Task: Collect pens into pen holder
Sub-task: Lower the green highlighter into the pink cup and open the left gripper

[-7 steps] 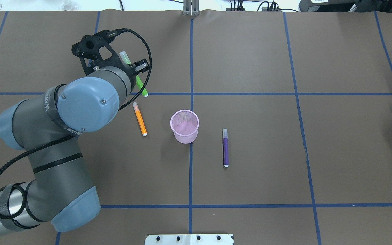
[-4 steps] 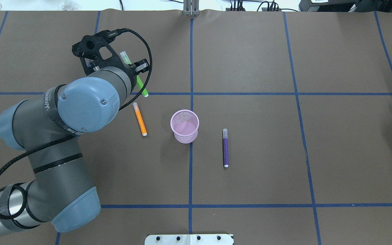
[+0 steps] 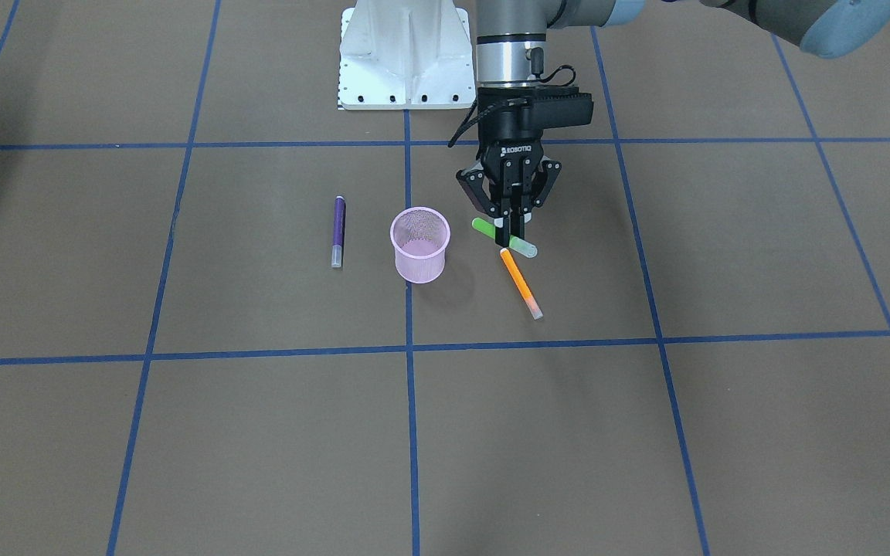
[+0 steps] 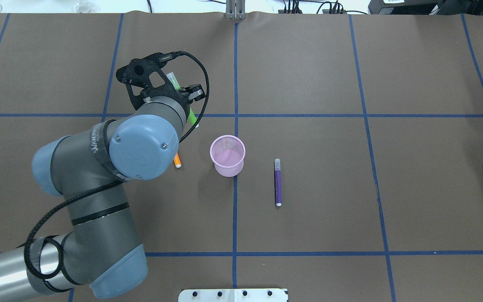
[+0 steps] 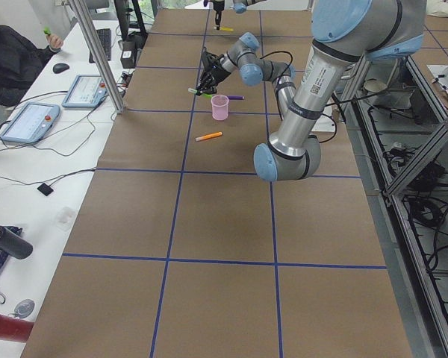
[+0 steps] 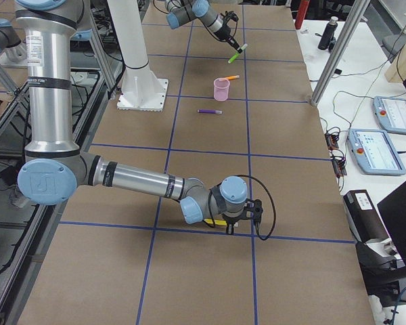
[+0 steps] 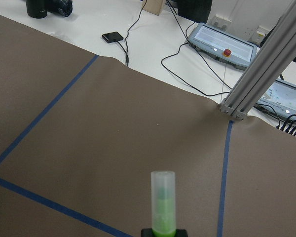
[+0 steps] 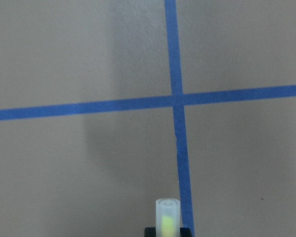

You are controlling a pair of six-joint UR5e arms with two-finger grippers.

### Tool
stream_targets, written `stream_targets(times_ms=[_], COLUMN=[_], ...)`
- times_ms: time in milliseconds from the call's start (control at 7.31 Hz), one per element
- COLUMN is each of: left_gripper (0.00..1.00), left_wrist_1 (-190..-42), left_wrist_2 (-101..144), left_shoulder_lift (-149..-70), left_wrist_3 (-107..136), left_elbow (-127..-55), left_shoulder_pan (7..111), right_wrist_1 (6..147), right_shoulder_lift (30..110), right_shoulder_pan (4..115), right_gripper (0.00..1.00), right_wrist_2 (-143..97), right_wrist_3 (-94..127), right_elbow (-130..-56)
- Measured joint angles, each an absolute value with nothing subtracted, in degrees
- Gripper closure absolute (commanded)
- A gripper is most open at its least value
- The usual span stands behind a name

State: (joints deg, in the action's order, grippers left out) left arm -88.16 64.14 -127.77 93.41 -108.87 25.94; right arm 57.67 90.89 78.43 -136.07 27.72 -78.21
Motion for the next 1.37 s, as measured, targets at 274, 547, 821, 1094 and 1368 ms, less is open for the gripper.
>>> stream_targets(times_ms=[274,547,821,1094,1368], left_gripper=[1.00,1.00,1.00,1.00,1.00], left_wrist_1=[-88.3,-88.6,-91.5,-104.4,-111.5], left_wrist_2=[62.7,62.6,62.7,63.0,63.2], left_shoulder_lift=[-130.2,-130.8,-130.8,-130.9,-131.2], left_wrist_3=[93.7,89.8,82.2,76.9,74.1], left_elbow=[-106.1,-105.1,-104.2,-98.2,-94.4], left_shoulder_pan=[24.2,22.4,21.8,21.2,21.0], right_wrist_1=[57.8,57.9,58.0,57.9,57.9], right_shoulder_lift=[89.9,89.1,88.5,88.1,88.0], right_shoulder_pan=[80.1,80.5,80.6,80.5,80.5], right_gripper=[1.00,1.00,1.00,1.00,1.00], right_wrist_2=[-138.8,-139.3,-139.3,-139.4,-139.4], right_wrist_3=[27.8,27.8,27.8,27.9,27.9], right_elbow=[-79.5,-80.5,-80.9,-81.0,-81.0])
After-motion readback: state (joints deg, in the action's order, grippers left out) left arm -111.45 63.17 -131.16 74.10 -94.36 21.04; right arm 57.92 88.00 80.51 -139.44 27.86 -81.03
